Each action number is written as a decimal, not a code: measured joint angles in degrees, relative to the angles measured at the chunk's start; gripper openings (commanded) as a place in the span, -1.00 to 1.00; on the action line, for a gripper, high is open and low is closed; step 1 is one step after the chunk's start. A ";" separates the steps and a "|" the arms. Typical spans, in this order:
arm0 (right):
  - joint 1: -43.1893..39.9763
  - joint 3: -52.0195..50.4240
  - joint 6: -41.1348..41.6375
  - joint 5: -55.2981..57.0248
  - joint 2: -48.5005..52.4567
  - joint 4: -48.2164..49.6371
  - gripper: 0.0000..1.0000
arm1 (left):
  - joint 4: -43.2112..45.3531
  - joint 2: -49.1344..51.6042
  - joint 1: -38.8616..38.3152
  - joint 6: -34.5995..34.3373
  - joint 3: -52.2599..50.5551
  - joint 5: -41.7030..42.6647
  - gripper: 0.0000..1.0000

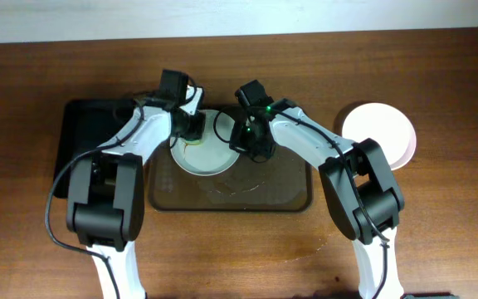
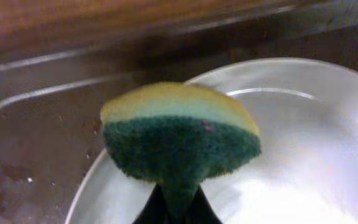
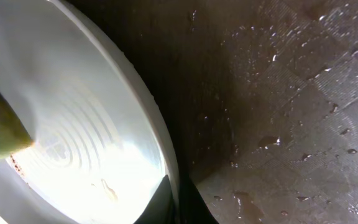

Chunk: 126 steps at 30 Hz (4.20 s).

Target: Clean dirty plates on tray and stack at the side

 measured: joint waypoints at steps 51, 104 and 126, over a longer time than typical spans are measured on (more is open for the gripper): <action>24.24 0.04 -16.55 96.85 -20.17 -12.98 -0.92 | -39.98 0.61 12.96 8.46 31.04 12.46 -0.99; -41.55 7.02 -26.43 13.88 -68.08 -42.40 0.97 | -46.99 -0.22 23.28 -0.66 48.54 -10.40 0.98; -32.98 -90.75 -28.39 14.19 -125.68 35.50 0.97 | -47.08 -0.20 23.28 -0.85 48.54 -10.23 0.99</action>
